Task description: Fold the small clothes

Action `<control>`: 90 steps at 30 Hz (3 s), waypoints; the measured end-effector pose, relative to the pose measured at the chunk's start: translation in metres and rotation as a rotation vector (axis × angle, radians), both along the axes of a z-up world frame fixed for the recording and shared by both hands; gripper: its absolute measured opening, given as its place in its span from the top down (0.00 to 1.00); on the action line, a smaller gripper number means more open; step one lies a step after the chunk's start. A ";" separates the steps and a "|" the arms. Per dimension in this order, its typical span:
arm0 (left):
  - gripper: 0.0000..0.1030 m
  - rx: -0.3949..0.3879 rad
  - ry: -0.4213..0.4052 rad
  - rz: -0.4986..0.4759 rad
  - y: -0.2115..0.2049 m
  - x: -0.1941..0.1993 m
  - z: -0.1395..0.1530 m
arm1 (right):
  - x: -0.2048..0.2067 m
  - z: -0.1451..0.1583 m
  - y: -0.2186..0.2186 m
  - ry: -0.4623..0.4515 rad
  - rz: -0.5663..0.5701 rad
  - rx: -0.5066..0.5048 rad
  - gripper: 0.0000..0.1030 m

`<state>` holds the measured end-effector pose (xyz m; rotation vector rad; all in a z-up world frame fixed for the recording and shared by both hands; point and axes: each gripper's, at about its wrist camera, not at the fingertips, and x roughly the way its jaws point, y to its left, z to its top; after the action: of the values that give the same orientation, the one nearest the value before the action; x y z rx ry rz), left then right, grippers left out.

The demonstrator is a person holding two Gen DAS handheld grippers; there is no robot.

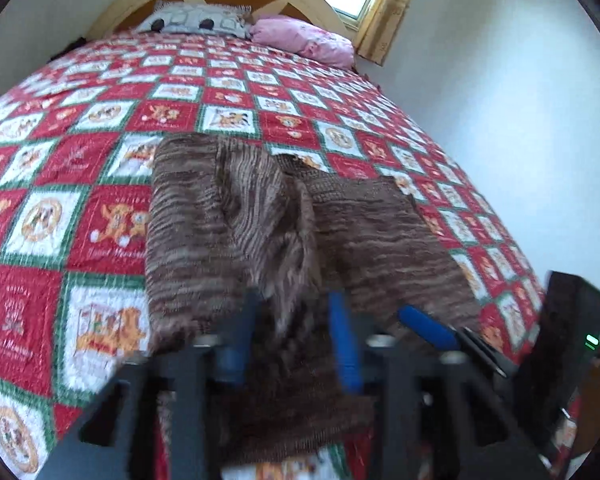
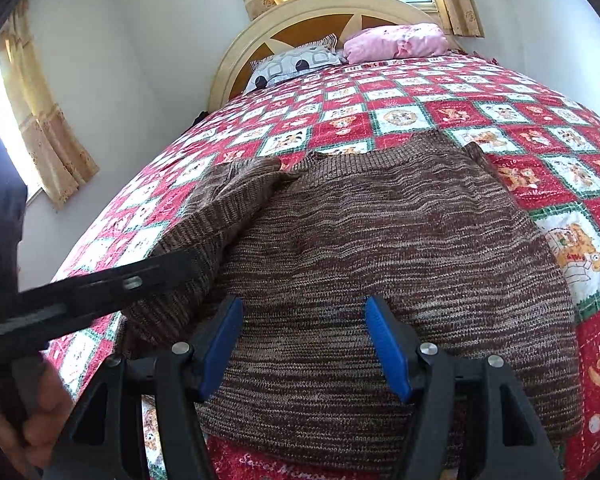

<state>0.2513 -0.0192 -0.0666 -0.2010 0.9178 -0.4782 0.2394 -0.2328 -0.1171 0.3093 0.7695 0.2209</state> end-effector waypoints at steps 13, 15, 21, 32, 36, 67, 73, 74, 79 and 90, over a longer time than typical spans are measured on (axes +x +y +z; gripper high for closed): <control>0.17 -0.153 0.006 0.263 0.101 0.011 -0.010 | 0.037 0.027 -0.034 0.006 0.003 0.438 0.29; 0.17 -0.097 0.018 0.293 0.100 0.019 -0.020 | 0.058 0.027 -0.022 0.033 0.023 0.389 0.29; 0.17 0.003 -0.019 0.323 0.096 0.013 -0.047 | 0.099 0.004 0.014 0.151 0.087 0.369 0.29; 0.07 0.015 -0.025 0.298 0.092 0.017 -0.049 | 0.108 0.002 0.071 0.105 0.105 0.021 0.85; 0.05 0.025 -0.026 0.293 0.090 0.018 -0.050 | 0.103 0.008 0.075 0.059 0.128 -0.037 0.88; 0.02 0.059 -0.025 0.284 0.085 0.020 -0.051 | 0.068 0.012 -0.095 0.096 0.083 -0.044 0.82; 0.02 0.059 -0.025 0.284 0.085 0.020 -0.051 | 0.087 0.020 -0.133 0.097 -0.001 0.268 0.31; 0.02 0.059 -0.025 0.284 0.085 0.020 -0.051 | 0.093 0.021 -0.138 0.090 -0.011 0.308 0.31; 0.01 0.067 -0.024 0.282 0.084 0.021 -0.051 | 0.127 0.009 -0.128 0.179 -0.004 0.263 0.31; 0.01 -0.022 -0.061 0.234 0.064 0.019 -0.022 | 0.111 0.059 -0.098 -0.077 0.156 -0.073 0.83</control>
<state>0.2702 0.0452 -0.0891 -0.3087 0.8181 -0.2761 0.3503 -0.3307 -0.0584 0.1707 0.7245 0.3491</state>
